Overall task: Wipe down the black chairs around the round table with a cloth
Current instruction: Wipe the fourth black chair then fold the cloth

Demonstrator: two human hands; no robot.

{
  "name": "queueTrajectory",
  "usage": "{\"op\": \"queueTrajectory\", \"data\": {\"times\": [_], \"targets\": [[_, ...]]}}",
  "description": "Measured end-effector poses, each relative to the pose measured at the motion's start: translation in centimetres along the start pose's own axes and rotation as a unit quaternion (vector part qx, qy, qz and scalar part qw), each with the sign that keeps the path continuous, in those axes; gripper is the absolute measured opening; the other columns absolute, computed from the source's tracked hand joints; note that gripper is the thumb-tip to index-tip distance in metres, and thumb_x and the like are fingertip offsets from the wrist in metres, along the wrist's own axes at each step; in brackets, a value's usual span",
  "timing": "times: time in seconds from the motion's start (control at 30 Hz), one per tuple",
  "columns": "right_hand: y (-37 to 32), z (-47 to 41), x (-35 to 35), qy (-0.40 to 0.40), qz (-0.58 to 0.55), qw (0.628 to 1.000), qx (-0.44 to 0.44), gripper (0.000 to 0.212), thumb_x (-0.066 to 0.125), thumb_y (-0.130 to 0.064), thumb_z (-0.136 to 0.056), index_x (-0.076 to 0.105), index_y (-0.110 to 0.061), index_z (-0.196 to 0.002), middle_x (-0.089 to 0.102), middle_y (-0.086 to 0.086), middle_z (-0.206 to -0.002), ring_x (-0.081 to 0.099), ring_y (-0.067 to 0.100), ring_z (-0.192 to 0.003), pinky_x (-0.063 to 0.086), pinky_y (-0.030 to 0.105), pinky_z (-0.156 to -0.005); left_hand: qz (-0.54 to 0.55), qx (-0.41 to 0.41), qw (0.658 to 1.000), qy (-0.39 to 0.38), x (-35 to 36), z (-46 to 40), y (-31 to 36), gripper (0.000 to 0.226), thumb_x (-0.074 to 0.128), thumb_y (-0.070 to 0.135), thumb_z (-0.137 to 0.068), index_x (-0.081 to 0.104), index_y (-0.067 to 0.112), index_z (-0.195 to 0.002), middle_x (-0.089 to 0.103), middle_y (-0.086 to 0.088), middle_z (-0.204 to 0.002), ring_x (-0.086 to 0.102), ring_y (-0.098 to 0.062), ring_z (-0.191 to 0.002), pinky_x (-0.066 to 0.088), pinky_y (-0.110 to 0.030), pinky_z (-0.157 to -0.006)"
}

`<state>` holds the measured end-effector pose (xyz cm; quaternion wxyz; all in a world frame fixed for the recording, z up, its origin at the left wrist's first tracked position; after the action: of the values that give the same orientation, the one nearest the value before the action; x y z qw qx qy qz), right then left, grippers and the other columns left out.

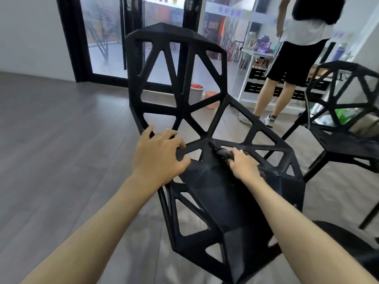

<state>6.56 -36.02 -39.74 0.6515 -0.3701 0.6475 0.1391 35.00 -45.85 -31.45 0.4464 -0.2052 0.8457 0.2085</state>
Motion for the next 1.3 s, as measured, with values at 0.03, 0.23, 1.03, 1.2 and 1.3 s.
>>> {"op": "queueTrajectory", "data": {"times": [0.03, 0.23, 1.03, 1.2, 1.3], "targets": [[-1.1, 0.6, 0.6, 0.002, -0.013, 1.000, -0.007, 0.029, 0.053, -0.029, -0.101, 0.055, -0.026, -0.129, 0.060, 0.012, -0.132, 0.056, 0.039, -0.123, 0.044, 0.045, -0.097, -0.002, -0.008, 1.000, 0.006, 0.0, 0.0, -0.1, 0.046, 0.042, 0.059, -0.083, 0.076, 0.036, -0.103, 0.068, 0.010, -0.132, 0.067, -0.013, -0.115, 0.021, -0.046, -0.126], [-11.2, 8.0, 3.6, -0.059, -0.099, 0.977, -0.182, 0.035, 0.051, -0.028, -0.101, 0.052, -0.028, -0.136, 0.063, 0.005, -0.133, 0.059, 0.035, -0.120, 0.043, 0.043, -0.093, -0.017, -0.009, 1.000, 0.019, 0.1, -0.1, 0.0, 0.046, 0.043, 0.061, -0.082, 0.076, 0.034, -0.101, 0.069, 0.006, -0.131, 0.067, -0.016, -0.115, 0.028, -0.046, -0.120], [-5.5, -2.9, 3.4, -0.032, -0.104, 0.979, -0.171, 0.032, 0.053, -0.029, -0.102, 0.051, -0.034, -0.134, 0.059, 0.007, -0.130, 0.054, 0.037, -0.122, 0.046, 0.046, -0.094, -0.031, -0.007, 0.999, 0.005, -0.8, 0.6, 0.1, 0.051, 0.051, 0.065, -0.085, 0.067, 0.038, -0.125, 0.064, 0.014, -0.131, 0.060, -0.012, -0.122, 0.038, -0.038, -0.111], [-6.3, -6.8, 4.2, 0.075, -0.159, 0.982, -0.072, 0.030, 0.056, -0.018, -0.101, 0.052, -0.020, -0.130, 0.063, 0.014, -0.121, 0.051, 0.040, -0.122, 0.047, 0.049, -0.091, -0.037, -0.013, 0.999, 0.002, -0.5, 0.5, -0.1, 0.054, 0.051, 0.067, -0.085, 0.061, 0.042, -0.132, 0.061, 0.020, -0.132, 0.057, -0.008, -0.124, 0.037, -0.037, -0.110], [-9.4, -4.8, 5.0, 0.078, -0.214, 0.969, -0.093, 0.021, 0.062, -0.017, -0.098, 0.056, -0.019, -0.118, 0.065, 0.009, -0.116, 0.062, 0.038, -0.108, 0.051, 0.048, -0.089, -0.033, -0.018, 0.999, 0.016, -0.7, 0.5, 0.0, 0.051, 0.051, 0.068, -0.084, 0.064, 0.043, -0.127, 0.062, 0.021, -0.130, 0.056, -0.006, -0.125, 0.035, -0.034, -0.110]]}}
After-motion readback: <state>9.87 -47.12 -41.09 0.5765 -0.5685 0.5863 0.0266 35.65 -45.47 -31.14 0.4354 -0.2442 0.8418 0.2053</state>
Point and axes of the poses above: each hand's wrist, its own z-axis away from the middle knuckle, its own x-axis out of the palm, y = z × x, the point moved 4 cm from there along -z, towards the middle knuckle
